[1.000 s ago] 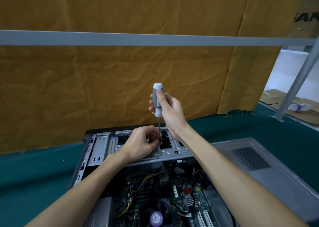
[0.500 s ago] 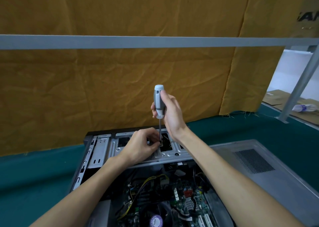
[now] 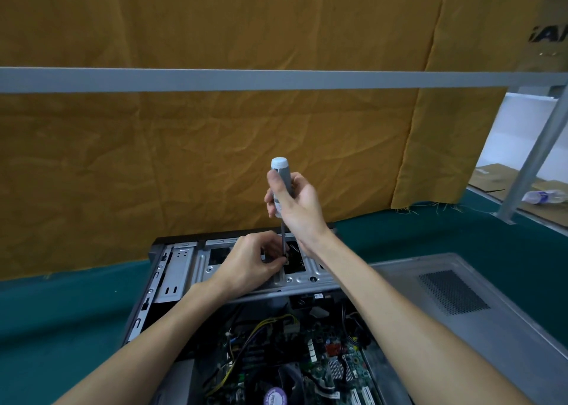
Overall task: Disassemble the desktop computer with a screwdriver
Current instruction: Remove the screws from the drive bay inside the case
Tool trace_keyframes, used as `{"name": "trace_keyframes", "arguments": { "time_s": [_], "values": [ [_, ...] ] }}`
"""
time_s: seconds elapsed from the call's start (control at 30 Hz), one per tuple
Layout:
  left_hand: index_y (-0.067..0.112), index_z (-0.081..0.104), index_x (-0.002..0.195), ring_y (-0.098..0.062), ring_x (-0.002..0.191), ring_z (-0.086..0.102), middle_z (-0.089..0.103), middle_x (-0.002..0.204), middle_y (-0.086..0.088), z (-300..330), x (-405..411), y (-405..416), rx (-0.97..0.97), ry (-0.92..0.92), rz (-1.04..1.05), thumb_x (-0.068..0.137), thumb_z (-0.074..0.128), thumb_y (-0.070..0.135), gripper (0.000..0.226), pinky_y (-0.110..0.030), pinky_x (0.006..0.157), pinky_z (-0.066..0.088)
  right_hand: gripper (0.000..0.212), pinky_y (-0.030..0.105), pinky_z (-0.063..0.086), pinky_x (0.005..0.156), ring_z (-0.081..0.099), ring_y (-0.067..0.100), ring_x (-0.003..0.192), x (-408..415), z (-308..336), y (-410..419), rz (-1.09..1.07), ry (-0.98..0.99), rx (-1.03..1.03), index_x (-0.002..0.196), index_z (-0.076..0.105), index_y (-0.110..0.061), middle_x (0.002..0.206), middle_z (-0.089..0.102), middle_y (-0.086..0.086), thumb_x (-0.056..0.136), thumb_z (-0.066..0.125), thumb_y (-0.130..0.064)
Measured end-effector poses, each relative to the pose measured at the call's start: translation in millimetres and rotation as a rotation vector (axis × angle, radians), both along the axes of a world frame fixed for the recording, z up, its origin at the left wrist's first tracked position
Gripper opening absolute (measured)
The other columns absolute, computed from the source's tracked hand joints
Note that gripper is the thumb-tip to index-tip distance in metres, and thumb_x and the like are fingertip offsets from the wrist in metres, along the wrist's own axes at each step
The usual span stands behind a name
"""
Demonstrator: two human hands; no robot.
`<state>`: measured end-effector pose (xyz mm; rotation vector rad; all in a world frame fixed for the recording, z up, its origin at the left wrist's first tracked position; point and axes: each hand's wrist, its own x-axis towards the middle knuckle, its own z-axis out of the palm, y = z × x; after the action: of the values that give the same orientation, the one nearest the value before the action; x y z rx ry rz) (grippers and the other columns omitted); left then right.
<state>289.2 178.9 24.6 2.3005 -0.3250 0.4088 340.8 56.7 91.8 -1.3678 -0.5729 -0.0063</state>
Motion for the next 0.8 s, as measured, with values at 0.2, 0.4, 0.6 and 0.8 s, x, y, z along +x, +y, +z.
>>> {"name": "trace_keyframes", "arguments": {
  "time_s": [0.2, 0.4, 0.6, 0.8],
  "values": [
    [0.022, 0.068, 0.082, -0.005, 0.077, 0.067, 0.071, 0.077, 0.010, 1, 0, -3, 0.027, -0.018, 0.049, 0.081, 0.077, 0.012, 0.013, -0.024, 0.071, 0.054, 0.071, 0.024, 0.047, 0.061, 0.049, 0.010, 0.056, -2, -1, 3, 0.064, 0.064, 0.012, 0.117, 0.055, -0.003, 0.076, 0.058, 0.003, 0.087, 0.046, -0.066],
    [0.024, 0.068, 0.082, 0.002, 0.072, 0.065, 0.070, 0.073, 0.013, 1, 2, -8, 0.067, -0.028, 0.122, 0.080, 0.082, 0.019, 0.015, -0.012, 0.063, 0.048, 0.058, 0.025, 0.046, 0.055, 0.050, 0.014, 0.054, 2, -4, -1, 0.010, 0.086, 0.060, 0.098, 0.059, -0.007, 0.065, 0.055, 0.001, 0.087, 0.053, -0.063],
    [0.022, 0.075, 0.088, -0.004, 0.070, 0.067, 0.073, 0.073, 0.008, 7, -2, -4, -0.096, 0.023, 0.179, 0.082, 0.083, 0.022, 0.010, -0.018, 0.063, 0.051, 0.036, 0.021, 0.037, 0.049, 0.040, 0.009, 0.052, 5, 29, -26, 0.007, 0.037, 0.171, 0.094, 0.057, -0.009, 0.063, 0.046, -0.005, 0.091, 0.070, -0.043],
    [0.006, 0.075, 0.104, -0.011, 0.075, 0.068, 0.074, 0.091, -0.007, 39, -9, -12, -1.261, 0.468, 0.031, 0.076, 0.079, 0.019, 0.031, -0.025, 0.080, 0.059, 0.015, 0.022, 0.039, 0.058, 0.046, 0.002, 0.057, -10, 6, -67, -0.100, -0.295, -0.431, 0.075, 0.069, -0.020, 0.062, 0.056, -0.014, 0.084, 0.081, -0.023]
  ]
}}
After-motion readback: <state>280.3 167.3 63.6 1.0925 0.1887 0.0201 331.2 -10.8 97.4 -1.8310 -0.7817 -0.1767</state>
